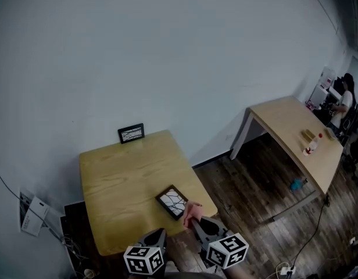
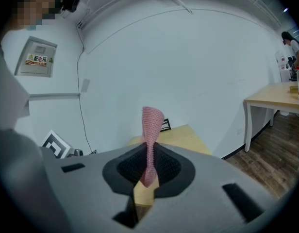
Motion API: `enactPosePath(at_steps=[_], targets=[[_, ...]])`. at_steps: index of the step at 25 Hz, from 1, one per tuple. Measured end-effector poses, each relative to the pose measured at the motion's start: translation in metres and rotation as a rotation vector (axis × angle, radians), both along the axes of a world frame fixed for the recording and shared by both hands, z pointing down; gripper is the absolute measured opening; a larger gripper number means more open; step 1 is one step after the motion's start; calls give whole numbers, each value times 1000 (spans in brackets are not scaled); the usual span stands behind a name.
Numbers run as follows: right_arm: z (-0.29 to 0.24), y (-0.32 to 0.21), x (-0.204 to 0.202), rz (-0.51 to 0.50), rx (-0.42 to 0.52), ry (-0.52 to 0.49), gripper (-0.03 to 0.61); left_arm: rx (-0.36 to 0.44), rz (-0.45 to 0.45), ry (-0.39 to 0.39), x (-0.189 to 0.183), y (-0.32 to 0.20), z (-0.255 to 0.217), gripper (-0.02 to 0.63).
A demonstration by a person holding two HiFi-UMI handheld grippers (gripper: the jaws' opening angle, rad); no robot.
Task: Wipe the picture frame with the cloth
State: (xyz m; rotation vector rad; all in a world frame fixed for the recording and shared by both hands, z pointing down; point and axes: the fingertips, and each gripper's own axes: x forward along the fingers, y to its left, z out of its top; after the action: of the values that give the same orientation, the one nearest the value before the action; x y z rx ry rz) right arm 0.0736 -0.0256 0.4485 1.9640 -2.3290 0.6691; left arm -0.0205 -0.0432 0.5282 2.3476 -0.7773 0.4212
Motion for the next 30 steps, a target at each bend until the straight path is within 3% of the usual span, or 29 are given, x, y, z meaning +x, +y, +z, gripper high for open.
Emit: enactPosePath(at_steps=[9,17,18,20,30], targets=[[22,-40,2,-45,-46,22,18,-44,11,-6,11,-18,17,6],[43,-82,9,-160,-96,50,18,-107,-17,-14,27,-32,40,8],[47,-87,10,-182,-105,54,18,-119,-19,-17,30,-33,44,15],[55,-96,12,-225,-126,60,18,-141,-17,-28,38,-34,53,125],[111,-137,13,-425,-257,112,18,-238,-82,-112,66,-51,101,175]])
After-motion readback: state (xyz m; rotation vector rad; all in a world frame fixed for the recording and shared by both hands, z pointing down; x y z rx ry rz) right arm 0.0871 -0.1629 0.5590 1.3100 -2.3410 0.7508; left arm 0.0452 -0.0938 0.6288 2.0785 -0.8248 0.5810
